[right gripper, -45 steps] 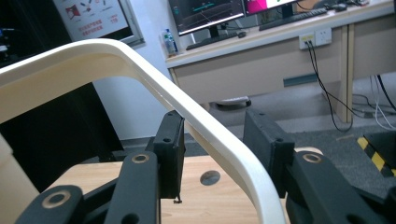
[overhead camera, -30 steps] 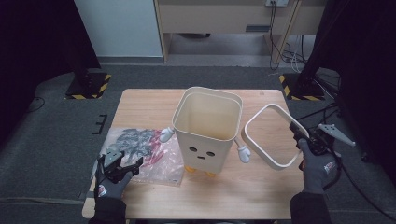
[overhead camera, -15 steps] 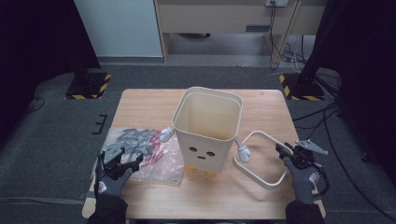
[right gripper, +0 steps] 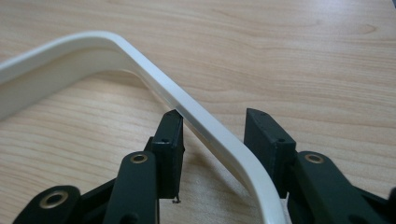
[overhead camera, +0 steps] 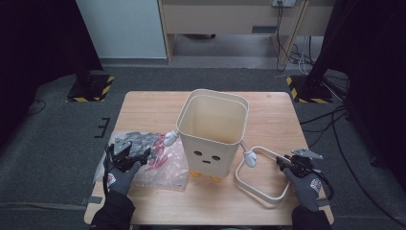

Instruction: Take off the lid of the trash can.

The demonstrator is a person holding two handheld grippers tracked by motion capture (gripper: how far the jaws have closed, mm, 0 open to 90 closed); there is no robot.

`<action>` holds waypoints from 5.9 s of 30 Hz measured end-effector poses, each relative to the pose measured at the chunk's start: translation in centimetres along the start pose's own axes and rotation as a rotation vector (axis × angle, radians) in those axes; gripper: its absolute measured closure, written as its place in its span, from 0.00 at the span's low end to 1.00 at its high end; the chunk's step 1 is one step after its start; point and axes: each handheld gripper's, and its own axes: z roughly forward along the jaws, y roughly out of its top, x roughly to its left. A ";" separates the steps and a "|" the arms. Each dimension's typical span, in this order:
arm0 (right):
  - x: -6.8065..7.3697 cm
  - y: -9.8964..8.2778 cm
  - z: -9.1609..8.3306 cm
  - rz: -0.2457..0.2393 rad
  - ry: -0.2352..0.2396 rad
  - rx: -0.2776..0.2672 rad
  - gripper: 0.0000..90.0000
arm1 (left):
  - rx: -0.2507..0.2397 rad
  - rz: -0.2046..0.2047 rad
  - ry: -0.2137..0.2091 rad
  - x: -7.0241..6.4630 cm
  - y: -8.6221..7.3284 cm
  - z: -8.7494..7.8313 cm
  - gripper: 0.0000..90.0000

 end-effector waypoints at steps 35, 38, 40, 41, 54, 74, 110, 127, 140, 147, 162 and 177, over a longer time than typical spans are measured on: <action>0.2 0.1 0.2 -0.017 0.005 -0.026 0.44 | 0.152 -0.017 0.047 2.3 1.5 7.5 0.19; 0.2 0.1 0.2 -0.015 0.007 -0.030 0.44 | 0.188 -0.011 0.073 2.6 1.0 8.3 0.20; 0.1 0.1 0.2 -0.022 0.004 -0.030 0.44 | 0.210 -0.005 0.082 2.8 0.7 8.6 0.20; 0.1 0.1 0.2 -0.021 0.003 -0.030 0.44 | 0.221 -0.009 0.085 2.9 0.5 8.8 0.20; 0.3 0.1 0.4 -0.026 0.012 -0.021 0.44 | 0.209 -0.003 0.079 2.4 0.5 8.8 0.45; 0.3 0.1 0.4 -0.021 0.021 -0.019 0.45 | 0.130 -0.050 0.019 2.1 0.2 7.8 1.00; 0.4 0.4 0.0 -0.025 0.023 -0.043 0.45 | -0.044 -0.168 -0.046 5.3 -1.5 2.3 0.97; 0.3 0.3 0.1 -0.020 0.023 -0.046 0.42 | 0.084 -0.058 0.046 3.9 -1.3 3.2 0.38; 0.3 0.4 0.1 -0.027 0.026 -0.047 0.42 | 0.202 -0.037 0.114 3.5 -2.2 4.1 0.43; 0.4 0.3 0.2 -0.023 0.027 -0.038 0.42 | 0.184 -0.027 0.106 3.5 -2.1 4.0 0.74; 0.3 0.4 -0.1 -0.020 0.034 -0.056 0.42 | 0.123 -0.063 0.036 3.8 -1.7 3.4 1.00; 0.3 0.5 -0.2 -0.021 0.036 -0.062 0.42 | -0.192 -0.120 -0.070 2.6 3.1 -1.6 1.00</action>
